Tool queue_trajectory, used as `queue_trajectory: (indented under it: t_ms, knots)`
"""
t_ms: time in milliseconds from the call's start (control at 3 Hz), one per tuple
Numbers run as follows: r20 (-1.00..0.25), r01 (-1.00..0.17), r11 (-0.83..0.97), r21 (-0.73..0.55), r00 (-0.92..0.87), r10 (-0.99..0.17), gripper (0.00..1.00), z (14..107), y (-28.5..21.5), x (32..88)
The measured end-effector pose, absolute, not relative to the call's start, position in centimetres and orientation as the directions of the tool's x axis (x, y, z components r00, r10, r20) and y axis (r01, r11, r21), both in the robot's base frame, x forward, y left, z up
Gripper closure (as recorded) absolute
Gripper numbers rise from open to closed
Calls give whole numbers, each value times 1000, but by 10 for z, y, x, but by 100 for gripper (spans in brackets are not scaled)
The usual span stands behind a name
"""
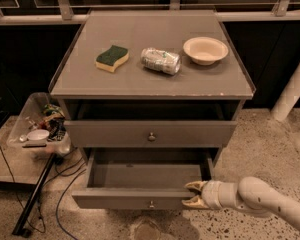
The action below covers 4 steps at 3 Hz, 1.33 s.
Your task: Open middle drawer
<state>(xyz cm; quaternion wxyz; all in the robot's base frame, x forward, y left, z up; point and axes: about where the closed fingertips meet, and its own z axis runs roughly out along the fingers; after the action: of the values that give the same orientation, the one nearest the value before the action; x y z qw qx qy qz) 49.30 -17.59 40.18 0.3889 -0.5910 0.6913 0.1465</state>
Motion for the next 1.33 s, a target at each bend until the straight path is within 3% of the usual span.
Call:
queue_trajectory:
  t_ms: [1000, 1333]
  knots:
    - [-722, -927, 269, -260, 2, -692, 100, 403, -175, 468]
    - [-722, -927, 269, -260, 2, -692, 82, 403, -175, 468]
